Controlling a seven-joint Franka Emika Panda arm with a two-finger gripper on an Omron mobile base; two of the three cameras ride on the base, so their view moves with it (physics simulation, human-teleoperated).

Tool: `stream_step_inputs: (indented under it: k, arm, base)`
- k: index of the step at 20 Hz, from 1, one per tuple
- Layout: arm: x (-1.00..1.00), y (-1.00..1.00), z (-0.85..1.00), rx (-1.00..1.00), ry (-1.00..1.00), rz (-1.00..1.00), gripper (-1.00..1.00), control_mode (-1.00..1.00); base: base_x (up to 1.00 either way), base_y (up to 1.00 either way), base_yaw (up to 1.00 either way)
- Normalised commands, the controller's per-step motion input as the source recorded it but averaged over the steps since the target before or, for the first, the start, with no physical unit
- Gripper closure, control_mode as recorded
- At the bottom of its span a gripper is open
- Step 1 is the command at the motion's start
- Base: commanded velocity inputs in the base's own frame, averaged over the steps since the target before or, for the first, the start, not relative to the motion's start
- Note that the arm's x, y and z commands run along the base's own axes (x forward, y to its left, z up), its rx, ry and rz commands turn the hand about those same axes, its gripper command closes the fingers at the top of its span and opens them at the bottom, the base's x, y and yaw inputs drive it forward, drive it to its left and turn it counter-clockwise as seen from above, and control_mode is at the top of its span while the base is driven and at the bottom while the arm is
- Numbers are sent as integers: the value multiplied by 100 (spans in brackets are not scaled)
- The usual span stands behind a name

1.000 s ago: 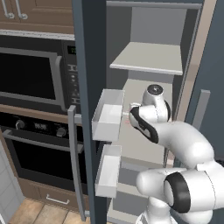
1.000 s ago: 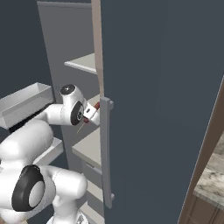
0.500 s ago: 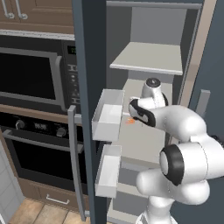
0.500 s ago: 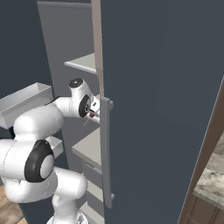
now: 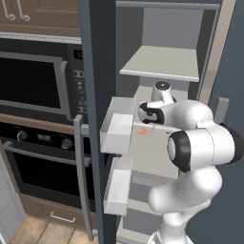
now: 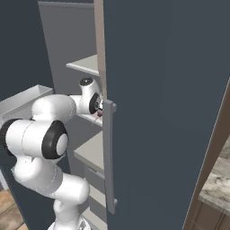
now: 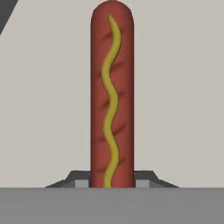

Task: Store the hot dog in the freezer for long-term storage. Close the freezer door after placing the cooked food.

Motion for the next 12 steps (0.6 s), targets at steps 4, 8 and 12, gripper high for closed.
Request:
stream_step_inputs:
  k: [4,8,12]
  arm:
    - [52,-9,-21,0,0,0,100,-100]
    - [34,-16,-31,0,0,0,100,-100]
    - [26,-9,-41,0,0,0,100,-100]
  base:
    - [0,0,0]
    - [0,0,0]
    - [0,0,0]
